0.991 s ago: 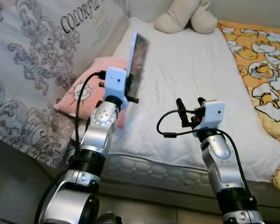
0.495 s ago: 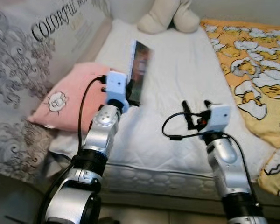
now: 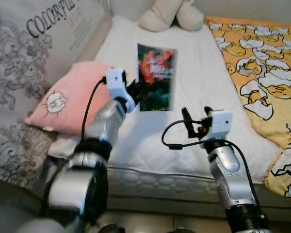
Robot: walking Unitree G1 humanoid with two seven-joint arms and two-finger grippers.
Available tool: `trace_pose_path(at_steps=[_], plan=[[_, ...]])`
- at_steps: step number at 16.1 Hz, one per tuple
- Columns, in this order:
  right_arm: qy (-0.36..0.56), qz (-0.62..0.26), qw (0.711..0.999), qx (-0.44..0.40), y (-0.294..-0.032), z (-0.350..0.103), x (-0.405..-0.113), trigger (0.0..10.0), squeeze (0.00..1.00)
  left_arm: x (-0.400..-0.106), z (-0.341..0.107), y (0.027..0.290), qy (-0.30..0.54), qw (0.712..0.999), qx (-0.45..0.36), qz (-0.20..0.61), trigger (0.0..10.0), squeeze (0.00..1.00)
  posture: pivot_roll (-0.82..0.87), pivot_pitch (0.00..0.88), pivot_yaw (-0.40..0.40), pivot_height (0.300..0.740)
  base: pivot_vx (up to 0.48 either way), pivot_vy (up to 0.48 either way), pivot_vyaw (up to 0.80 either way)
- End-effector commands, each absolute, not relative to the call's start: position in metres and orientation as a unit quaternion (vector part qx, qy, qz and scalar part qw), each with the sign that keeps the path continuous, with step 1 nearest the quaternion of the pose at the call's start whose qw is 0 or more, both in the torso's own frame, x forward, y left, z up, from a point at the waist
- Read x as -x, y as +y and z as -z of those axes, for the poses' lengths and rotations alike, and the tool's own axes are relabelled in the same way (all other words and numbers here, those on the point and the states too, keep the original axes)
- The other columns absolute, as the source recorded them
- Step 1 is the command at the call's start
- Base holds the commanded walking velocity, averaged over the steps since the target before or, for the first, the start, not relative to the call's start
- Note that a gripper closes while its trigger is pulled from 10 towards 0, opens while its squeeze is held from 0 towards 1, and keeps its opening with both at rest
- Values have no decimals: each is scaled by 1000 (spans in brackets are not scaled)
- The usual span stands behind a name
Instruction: Clean up the room
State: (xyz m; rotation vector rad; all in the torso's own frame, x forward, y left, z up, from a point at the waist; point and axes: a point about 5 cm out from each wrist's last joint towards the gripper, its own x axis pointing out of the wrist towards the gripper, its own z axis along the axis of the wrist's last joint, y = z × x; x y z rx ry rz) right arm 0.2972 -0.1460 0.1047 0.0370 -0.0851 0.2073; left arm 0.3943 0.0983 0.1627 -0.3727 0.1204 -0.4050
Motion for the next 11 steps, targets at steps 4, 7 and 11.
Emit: trace_pose_path(at_steps=[4, 7, 11], plan=[[-41, -96, 994, -19, -154, -105, -279, 10000, 0, -404, -180, 104, 67, 953, 176, 236, 10000, 0, -145, 53, 38, 740, 0, 0, 0], [-42, -139, 989, -15, -152, -113, -243, 10000, 0, -401, -169, 96, 113, 941, 173, 266, 10000, 0, -228, 149, 55, 740, 0, 0, 0], [-22, -151, 988, -4, -168, -131, -202, 10000, 0, -399, -160, 90, 135, 945, 119, 273, 10000, 0, -340, 272, 21, 740, 0, 0, 0]])
